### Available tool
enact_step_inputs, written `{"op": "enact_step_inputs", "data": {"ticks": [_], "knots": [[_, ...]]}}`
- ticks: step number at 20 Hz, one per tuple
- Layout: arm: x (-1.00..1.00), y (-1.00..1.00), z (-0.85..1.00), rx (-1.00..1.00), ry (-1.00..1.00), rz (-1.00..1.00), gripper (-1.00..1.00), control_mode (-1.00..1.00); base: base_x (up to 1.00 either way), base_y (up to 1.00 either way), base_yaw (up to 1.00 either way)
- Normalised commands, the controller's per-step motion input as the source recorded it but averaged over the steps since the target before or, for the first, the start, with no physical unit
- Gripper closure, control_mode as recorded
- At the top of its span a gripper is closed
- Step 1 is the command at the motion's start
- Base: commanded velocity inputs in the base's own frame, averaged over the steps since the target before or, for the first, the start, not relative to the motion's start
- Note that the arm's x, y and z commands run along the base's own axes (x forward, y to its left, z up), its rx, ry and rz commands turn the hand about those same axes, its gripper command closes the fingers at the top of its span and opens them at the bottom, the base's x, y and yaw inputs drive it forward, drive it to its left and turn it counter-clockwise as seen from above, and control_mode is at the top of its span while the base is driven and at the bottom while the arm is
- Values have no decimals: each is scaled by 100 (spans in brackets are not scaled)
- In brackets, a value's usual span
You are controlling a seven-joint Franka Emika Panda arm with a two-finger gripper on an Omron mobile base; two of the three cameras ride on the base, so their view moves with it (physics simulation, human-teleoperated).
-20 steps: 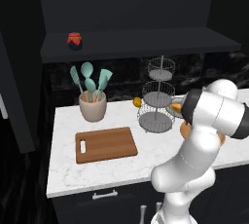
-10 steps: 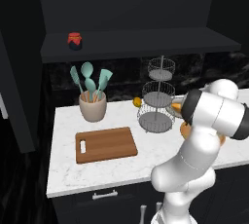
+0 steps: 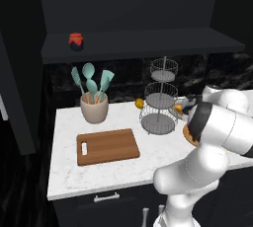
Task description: From the different types of pastries on the counter, select a croissant and place it on the cutting board. Then retrieve a jar of jam from the cabinet and place it alongside the croissant on the cutting board.
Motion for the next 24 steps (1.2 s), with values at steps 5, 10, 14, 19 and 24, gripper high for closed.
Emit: {"op": "enact_step_inputs", "data": {"ticks": [5, 10, 14, 19, 24], "knots": [[-31, 46, 32, 0, -9, 3, 100, -100, 0, 0, 0], [-37, 72, 66, -5, -15, 7, 100, -100, 0, 0, 0], [-54, 83, 52, -9, -12, 11, 100, -100, 0, 0, 0], [-46, 99, 32, -9, -4, 16, 100, -100, 0, 0, 0], [-21, 100, 20, -5, 0, 20, 100, -100, 0, 0, 0]]}}
